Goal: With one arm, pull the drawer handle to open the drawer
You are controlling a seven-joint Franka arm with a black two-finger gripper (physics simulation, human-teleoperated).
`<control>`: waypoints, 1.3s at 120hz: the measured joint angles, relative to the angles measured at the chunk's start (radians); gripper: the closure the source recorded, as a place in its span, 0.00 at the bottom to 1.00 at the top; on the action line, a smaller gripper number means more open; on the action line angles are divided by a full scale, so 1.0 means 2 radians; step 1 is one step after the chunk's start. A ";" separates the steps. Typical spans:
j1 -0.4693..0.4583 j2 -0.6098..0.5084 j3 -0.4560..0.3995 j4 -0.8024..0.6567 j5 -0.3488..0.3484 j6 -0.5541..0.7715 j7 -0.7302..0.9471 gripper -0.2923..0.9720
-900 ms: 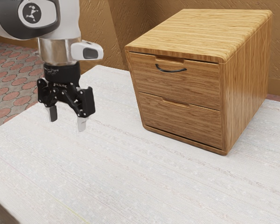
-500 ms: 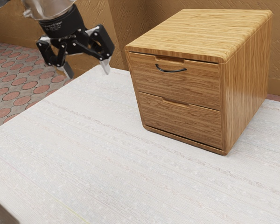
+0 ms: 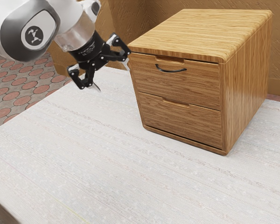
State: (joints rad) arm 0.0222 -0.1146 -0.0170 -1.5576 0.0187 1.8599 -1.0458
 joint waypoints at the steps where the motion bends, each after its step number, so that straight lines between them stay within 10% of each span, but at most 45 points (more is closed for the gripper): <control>1: 0.000 0.000 -0.001 -0.004 0.000 0.007 -0.003 0.23; 70: -0.005 -0.007 -0.026 -0.136 -0.024 0.286 -0.144 0.23; 156: -0.001 0.031 -0.024 -0.142 -0.025 0.379 -0.207 0.23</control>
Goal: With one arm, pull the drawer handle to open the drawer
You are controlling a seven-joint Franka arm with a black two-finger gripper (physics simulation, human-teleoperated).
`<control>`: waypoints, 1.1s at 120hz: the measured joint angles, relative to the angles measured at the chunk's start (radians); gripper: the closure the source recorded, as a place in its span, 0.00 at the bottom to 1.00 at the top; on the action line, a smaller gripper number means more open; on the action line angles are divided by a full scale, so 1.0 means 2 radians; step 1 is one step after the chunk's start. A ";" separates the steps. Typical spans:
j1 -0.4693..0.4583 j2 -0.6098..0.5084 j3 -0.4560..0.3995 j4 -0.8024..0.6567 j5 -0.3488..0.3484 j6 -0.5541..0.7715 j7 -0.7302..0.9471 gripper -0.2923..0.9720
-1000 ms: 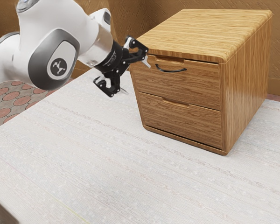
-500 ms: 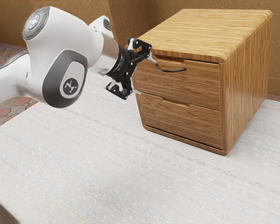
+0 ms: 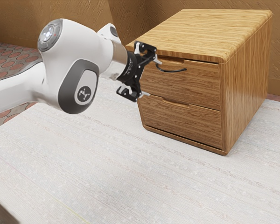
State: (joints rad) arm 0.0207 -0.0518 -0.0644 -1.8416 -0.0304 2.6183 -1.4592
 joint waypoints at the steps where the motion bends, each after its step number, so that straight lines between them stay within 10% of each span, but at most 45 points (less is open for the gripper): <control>1: 0.000 0.000 0.000 0.000 0.000 0.001 0.000 0.23; 132: 0.004 0.045 0.000 0.025 0.002 0.052 -0.023 0.24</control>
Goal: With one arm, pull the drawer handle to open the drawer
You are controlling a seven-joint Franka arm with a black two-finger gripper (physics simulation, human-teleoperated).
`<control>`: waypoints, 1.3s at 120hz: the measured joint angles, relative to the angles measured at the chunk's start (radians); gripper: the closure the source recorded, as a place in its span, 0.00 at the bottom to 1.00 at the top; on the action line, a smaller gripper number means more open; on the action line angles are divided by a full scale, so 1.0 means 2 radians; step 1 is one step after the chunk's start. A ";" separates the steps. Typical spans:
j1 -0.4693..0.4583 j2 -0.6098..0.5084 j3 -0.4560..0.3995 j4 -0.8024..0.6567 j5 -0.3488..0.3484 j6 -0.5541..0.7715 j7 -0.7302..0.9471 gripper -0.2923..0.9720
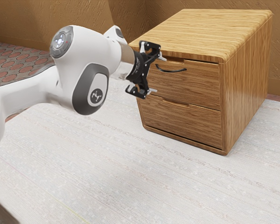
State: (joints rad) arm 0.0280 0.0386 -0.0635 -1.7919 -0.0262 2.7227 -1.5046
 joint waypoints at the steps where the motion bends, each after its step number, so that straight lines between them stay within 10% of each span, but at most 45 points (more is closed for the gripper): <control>1: 0.000 0.000 0.000 0.000 0.000 0.000 0.000 0.24; 107: 0.000 0.001 -0.003 0.002 0.000 0.001 0.001 0.77; 156: 0.001 -0.009 -0.004 -0.001 -0.001 0.000 0.001 0.84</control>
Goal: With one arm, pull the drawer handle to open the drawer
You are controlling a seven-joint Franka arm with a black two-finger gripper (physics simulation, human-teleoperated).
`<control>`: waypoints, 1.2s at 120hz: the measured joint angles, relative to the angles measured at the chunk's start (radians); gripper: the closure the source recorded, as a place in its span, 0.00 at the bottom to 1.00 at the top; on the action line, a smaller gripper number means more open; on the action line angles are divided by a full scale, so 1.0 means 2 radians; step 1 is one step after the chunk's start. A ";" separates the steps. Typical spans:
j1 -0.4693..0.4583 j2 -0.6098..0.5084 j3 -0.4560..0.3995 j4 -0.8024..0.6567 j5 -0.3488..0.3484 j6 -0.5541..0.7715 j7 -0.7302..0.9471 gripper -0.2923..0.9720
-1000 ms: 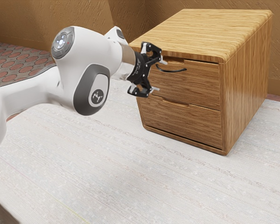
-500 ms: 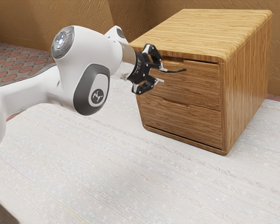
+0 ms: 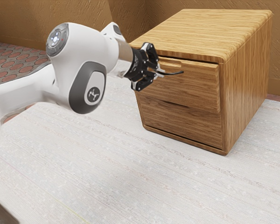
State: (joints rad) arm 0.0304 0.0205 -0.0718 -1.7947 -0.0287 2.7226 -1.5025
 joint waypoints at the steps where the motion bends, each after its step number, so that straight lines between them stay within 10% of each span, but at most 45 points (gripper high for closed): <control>1: 0.000 -0.001 0.000 0.000 0.000 0.000 0.000 0.84; 48: 0.005 -0.023 -0.005 -0.025 -0.001 0.001 0.001 0.85; 86: -0.012 -0.029 -0.011 -0.008 0.000 -0.028 0.007 0.39; 144: -0.017 -0.011 -0.006 -0.008 0.000 -0.031 0.012 0.26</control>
State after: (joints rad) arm -0.0037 -0.0009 -0.0838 -1.8102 -0.0284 2.6614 -1.4775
